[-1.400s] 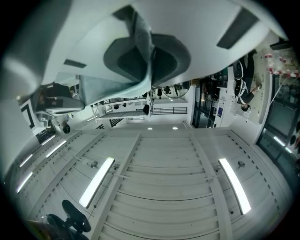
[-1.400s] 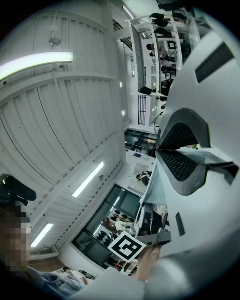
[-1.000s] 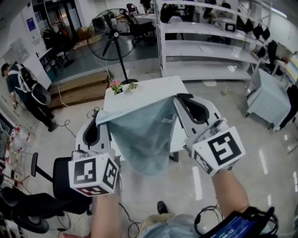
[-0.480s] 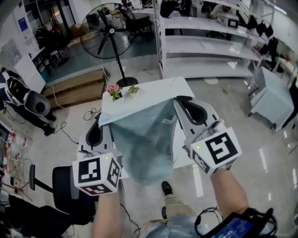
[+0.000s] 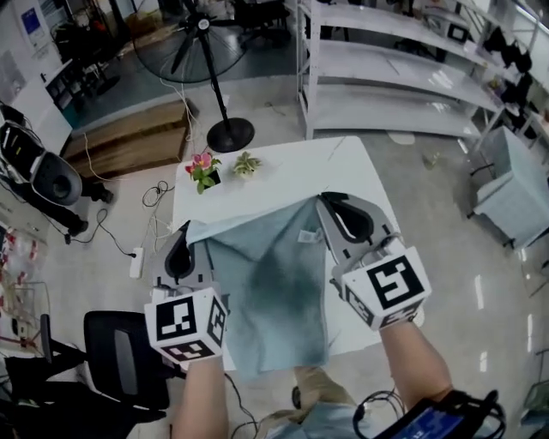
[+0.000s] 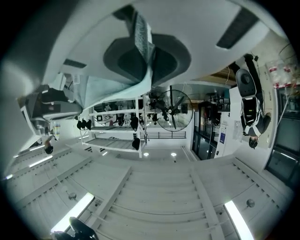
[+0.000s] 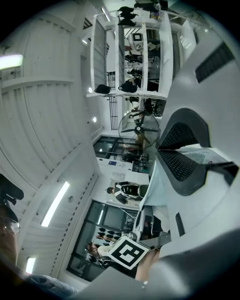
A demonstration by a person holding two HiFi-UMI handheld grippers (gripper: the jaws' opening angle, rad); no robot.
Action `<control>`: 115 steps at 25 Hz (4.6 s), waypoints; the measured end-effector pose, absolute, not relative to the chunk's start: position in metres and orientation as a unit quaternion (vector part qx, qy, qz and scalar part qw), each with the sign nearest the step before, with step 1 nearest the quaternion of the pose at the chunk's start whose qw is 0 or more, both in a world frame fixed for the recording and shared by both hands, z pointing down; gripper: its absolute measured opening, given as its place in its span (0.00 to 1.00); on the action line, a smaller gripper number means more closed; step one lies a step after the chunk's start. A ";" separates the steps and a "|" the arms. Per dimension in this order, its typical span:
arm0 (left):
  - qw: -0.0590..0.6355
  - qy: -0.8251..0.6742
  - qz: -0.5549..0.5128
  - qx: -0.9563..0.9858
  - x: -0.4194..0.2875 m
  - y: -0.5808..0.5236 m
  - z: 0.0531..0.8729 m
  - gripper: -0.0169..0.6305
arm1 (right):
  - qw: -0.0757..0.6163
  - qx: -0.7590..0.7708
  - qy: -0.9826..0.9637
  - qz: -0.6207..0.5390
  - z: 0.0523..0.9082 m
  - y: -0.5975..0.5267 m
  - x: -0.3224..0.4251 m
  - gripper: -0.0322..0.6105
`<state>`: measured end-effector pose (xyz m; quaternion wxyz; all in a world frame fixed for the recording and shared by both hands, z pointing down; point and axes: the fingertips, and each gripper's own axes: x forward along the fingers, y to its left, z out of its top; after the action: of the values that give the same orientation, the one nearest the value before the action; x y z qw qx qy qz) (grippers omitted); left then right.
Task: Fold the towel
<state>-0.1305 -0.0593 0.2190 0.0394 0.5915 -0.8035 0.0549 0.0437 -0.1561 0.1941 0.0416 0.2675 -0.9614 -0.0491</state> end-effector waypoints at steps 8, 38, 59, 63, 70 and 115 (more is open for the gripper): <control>0.100 -0.803 0.111 0.577 -0.187 -0.132 0.319 0.05 | 0.116 0.260 -0.959 0.004 0.297 -0.233 -0.014 0.09; 0.264 -0.727 0.233 0.590 -0.259 -0.212 0.476 0.54 | 0.244 0.232 -0.937 0.088 0.471 -0.320 -0.088 0.32; 0.163 -0.784 0.112 0.589 -0.199 -0.064 0.369 0.49 | 0.181 0.215 -0.958 0.057 0.384 -0.221 -0.040 0.28; 0.138 -0.791 0.096 0.588 -0.168 -0.012 0.351 0.36 | 0.160 0.214 -0.962 0.045 0.354 -0.171 -0.013 0.28; 0.122 -0.788 0.120 0.592 -0.102 0.068 0.367 0.10 | 0.162 0.213 -0.963 0.035 0.342 -0.079 0.053 0.28; 0.292 -0.716 0.251 0.583 -0.048 -0.029 0.515 0.08 | 0.403 0.128 -0.906 -0.004 0.520 -0.145 0.115 0.13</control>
<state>-0.0478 -0.0285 0.5148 0.2919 0.5825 -0.7158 0.2511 0.1148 -0.1447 0.5205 0.4030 0.1281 -0.9062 -0.0043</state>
